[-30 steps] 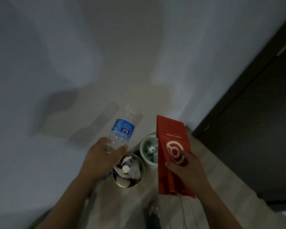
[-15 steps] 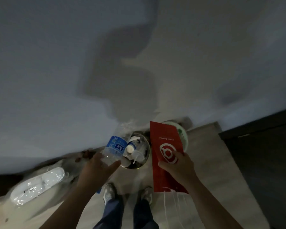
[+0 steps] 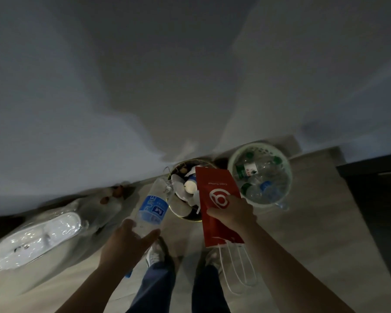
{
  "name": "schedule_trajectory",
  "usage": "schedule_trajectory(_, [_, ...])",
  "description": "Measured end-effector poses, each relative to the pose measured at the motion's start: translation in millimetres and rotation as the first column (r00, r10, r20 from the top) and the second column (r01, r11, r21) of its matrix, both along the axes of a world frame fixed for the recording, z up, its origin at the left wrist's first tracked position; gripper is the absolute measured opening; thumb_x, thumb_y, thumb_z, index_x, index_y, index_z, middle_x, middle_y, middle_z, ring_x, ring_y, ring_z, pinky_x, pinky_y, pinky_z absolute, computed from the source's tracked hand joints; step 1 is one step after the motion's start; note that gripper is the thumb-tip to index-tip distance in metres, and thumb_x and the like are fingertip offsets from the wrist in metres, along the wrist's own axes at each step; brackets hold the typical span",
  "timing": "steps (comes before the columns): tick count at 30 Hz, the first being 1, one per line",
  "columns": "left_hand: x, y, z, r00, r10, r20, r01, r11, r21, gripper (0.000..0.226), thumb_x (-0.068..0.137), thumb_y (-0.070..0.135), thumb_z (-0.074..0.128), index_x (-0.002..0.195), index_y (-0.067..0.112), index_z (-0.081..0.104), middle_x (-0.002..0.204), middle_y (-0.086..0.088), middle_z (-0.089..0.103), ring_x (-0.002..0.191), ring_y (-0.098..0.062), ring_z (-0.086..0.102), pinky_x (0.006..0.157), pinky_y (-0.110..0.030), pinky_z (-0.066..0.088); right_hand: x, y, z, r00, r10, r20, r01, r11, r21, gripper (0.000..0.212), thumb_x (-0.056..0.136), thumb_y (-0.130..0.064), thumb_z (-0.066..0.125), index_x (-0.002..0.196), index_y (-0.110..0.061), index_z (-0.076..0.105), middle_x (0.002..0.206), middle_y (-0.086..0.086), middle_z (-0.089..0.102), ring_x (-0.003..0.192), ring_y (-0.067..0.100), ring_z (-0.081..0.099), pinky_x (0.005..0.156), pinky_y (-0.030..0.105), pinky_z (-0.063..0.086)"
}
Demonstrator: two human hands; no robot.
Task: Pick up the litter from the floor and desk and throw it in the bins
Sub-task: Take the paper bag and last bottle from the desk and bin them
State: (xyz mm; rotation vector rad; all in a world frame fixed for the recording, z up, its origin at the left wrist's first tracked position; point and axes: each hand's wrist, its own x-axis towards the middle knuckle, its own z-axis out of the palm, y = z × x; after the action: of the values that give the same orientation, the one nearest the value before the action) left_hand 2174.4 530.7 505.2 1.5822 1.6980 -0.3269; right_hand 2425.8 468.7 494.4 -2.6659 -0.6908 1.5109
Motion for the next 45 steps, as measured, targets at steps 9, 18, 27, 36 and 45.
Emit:
schedule_trajectory(9, [-7,14,-74,1.0,-0.011,0.002,0.011,1.0,0.004,0.066,0.075,0.06,0.067,0.121,0.016,0.049,0.077,0.013,0.055,0.067,0.002,0.055,0.051,-0.014,0.035,-4,42,-106,0.995,0.091,0.038,-0.091,0.996,-0.02,0.086,0.066,-0.067,0.066,0.134,-0.018,0.046,0.136,0.012,0.046,0.126,0.033,0.043,0.109,0.05,0.032])
schedule_trajectory(18, [-8,14,-122,0.998,0.055,0.007,-0.055,0.998,-0.027,0.064,0.073,0.062,0.067,0.118,0.02,0.05,0.081,0.011,0.06,0.074,-0.003,0.058,0.06,-0.022,0.043,-11,52,-176,0.993,0.112,0.045,-0.11,0.993,-0.051,0.092,0.066,-0.067,0.067,0.139,-0.016,0.041,0.136,0.013,0.046,0.126,0.033,0.043,0.108,0.052,0.033])
schedule_trajectory(27, [-3,22,-146,0.998,0.059,0.017,-0.058,0.998,-0.037,0.068,0.073,0.063,0.065,0.123,0.021,0.047,0.089,0.009,0.064,0.079,-0.006,0.061,0.069,-0.027,0.049,-16,50,-214,0.931,0.273,0.242,-0.306,0.945,0.114,0.117,0.06,-0.076,0.067,0.151,-0.035,0.005,0.158,0.009,-0.017,0.145,0.038,-0.012,0.115,0.06,0.013])
schedule_trajectory(36, [-5,29,-170,0.998,0.029,0.059,-0.029,1.0,0.0,0.07,0.07,0.066,0.063,0.123,0.024,0.047,0.09,0.011,0.064,0.074,-0.002,0.062,0.066,-0.025,0.049,-17,70,-251,0.736,0.604,0.305,-0.637,0.771,0.01,0.101,0.072,-0.08,0.049,0.152,-0.033,0.01,0.161,0.011,-0.006,0.146,0.035,-0.01,0.111,0.067,-0.005])
schedule_trajectory(45, [-11,30,-182,0.997,0.028,0.066,-0.027,0.999,-0.023,0.07,0.07,0.067,0.062,0.124,0.025,0.046,0.091,0.01,0.063,0.072,-0.001,0.062,0.058,-0.019,0.043,-19,71,-282,0.686,0.684,0.248,-0.717,0.693,0.073,0.086,0.072,-0.074,0.053,0.145,-0.037,0.024,0.157,0.0,0.012,0.146,0.029,0.006,0.112,0.061,0.014])
